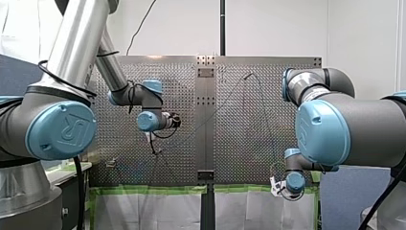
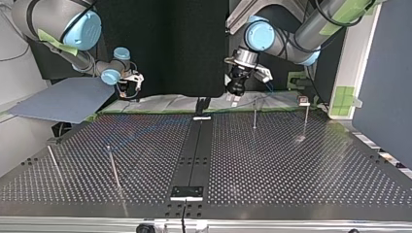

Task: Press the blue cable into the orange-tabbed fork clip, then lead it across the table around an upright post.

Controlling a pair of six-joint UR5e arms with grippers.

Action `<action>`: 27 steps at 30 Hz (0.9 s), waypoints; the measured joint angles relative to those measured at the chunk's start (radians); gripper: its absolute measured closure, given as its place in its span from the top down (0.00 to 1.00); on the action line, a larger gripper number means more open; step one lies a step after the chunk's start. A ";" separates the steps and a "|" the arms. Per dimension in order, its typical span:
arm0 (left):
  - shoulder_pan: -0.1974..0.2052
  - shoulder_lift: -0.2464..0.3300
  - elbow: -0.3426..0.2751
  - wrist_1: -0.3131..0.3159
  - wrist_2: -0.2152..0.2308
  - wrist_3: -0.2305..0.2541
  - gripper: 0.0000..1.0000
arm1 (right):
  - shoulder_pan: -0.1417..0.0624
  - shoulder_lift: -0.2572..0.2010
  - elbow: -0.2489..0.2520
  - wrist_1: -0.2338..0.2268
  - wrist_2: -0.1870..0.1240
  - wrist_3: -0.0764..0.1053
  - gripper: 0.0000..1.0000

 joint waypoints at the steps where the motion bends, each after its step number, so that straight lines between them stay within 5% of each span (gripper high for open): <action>1: -0.010 0.010 0.010 -0.011 0.000 -0.010 1.00 | 0.000 0.000 0.000 0.000 0.000 0.000 0.00; 19: -0.162 0.162 0.162 -0.162 -0.007 -0.162 1.00 | 0.005 0.000 -0.005 0.001 -0.001 -0.005 0.00; 27: -0.228 0.154 0.228 -0.228 -0.016 -0.227 1.00 | 0.005 0.000 -0.005 0.002 -0.001 -0.005 0.00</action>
